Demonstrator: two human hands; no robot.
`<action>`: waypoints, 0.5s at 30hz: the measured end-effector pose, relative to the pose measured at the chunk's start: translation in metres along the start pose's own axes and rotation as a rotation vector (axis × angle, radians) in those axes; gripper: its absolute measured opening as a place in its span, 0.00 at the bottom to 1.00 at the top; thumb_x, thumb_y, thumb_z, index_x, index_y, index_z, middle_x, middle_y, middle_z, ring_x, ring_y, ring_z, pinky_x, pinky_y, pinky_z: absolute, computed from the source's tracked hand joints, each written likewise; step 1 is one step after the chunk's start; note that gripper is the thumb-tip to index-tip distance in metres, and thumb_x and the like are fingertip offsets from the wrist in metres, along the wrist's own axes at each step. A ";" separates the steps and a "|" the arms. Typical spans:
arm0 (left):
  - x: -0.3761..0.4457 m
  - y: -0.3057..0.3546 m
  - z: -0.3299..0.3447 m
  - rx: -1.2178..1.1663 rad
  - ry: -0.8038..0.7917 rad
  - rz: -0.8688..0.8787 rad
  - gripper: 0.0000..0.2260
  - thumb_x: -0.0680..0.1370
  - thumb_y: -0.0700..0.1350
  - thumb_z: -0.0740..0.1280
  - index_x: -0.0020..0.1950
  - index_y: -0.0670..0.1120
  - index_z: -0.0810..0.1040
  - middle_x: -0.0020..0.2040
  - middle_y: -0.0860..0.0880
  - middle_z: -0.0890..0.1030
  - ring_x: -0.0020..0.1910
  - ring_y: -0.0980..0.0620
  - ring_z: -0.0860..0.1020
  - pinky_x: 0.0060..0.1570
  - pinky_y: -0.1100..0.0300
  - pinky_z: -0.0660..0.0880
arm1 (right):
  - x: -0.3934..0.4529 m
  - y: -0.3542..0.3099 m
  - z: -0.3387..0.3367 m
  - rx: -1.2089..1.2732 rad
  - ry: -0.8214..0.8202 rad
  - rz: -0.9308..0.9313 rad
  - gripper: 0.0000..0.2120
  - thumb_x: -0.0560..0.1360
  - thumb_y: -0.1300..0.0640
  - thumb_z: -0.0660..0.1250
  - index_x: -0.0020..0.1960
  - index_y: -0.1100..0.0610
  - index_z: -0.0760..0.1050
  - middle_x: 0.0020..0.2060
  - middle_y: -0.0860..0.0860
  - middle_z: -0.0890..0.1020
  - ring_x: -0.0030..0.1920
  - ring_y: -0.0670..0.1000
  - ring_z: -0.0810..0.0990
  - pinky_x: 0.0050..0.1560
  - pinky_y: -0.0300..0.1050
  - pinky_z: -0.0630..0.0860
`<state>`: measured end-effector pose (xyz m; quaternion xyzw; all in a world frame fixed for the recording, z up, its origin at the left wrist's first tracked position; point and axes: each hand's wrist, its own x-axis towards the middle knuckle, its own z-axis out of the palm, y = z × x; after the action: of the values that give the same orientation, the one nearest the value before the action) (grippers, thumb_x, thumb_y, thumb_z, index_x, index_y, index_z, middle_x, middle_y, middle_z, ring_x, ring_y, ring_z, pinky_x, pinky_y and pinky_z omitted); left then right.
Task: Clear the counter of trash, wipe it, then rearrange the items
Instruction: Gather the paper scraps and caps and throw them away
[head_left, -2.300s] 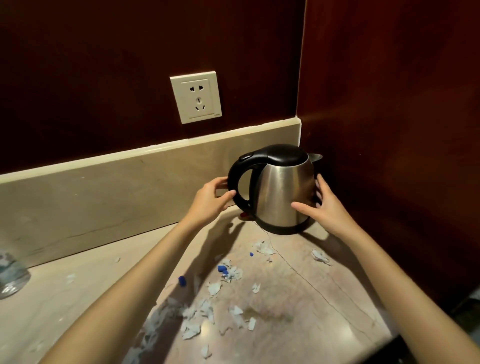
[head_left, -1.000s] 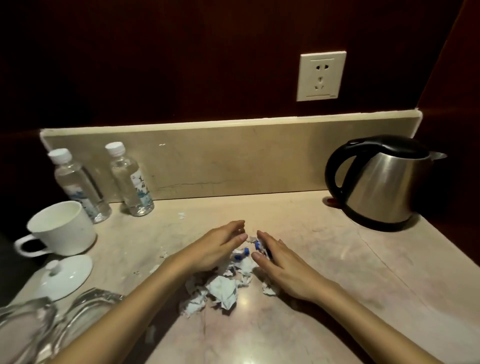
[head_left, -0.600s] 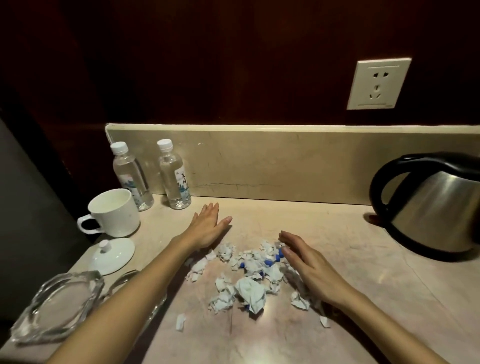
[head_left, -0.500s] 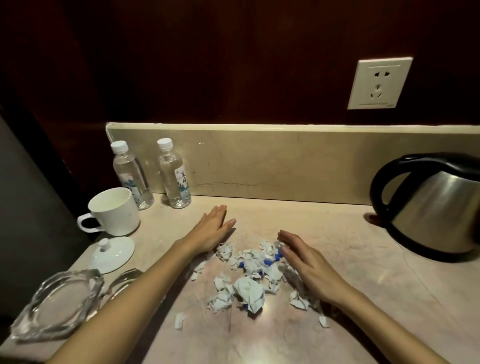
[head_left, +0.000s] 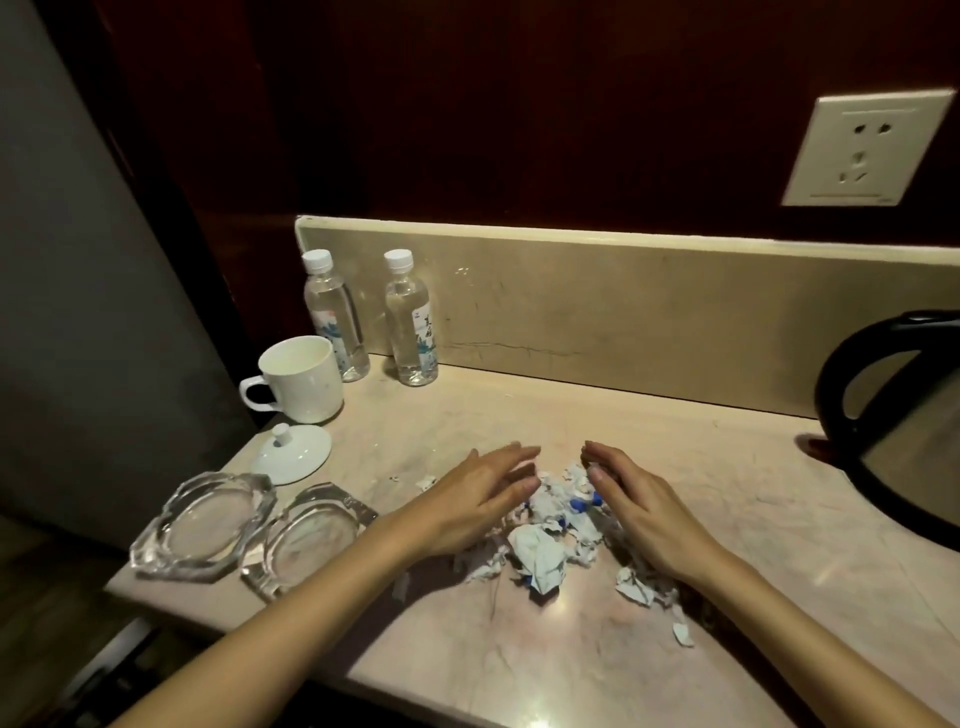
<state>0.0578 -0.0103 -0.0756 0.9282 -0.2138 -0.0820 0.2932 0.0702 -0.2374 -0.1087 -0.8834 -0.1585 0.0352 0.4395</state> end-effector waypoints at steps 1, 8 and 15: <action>-0.006 -0.003 -0.003 0.019 0.054 -0.062 0.27 0.80 0.59 0.50 0.77 0.50 0.57 0.77 0.49 0.59 0.76 0.55 0.55 0.76 0.52 0.49 | 0.003 -0.001 0.000 0.005 -0.007 -0.006 0.38 0.72 0.27 0.48 0.74 0.48 0.63 0.69 0.45 0.72 0.67 0.44 0.72 0.68 0.44 0.68; -0.023 -0.019 0.005 0.078 0.104 -0.558 0.35 0.80 0.64 0.47 0.78 0.46 0.41 0.78 0.42 0.40 0.76 0.42 0.35 0.73 0.45 0.37 | 0.012 -0.004 0.003 -0.012 -0.048 -0.022 0.34 0.76 0.32 0.50 0.74 0.51 0.64 0.68 0.47 0.73 0.65 0.45 0.73 0.63 0.40 0.67; -0.019 -0.015 0.022 0.066 0.170 -0.519 0.35 0.80 0.63 0.45 0.78 0.44 0.41 0.78 0.42 0.39 0.76 0.46 0.35 0.74 0.52 0.36 | 0.010 -0.003 -0.001 0.041 -0.057 -0.032 0.30 0.75 0.38 0.50 0.73 0.50 0.65 0.68 0.47 0.73 0.65 0.45 0.73 0.66 0.43 0.68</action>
<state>0.0401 -0.0027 -0.1019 0.9646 0.0539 -0.0691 0.2489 0.0787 -0.2331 -0.1051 -0.8703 -0.1846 0.0565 0.4531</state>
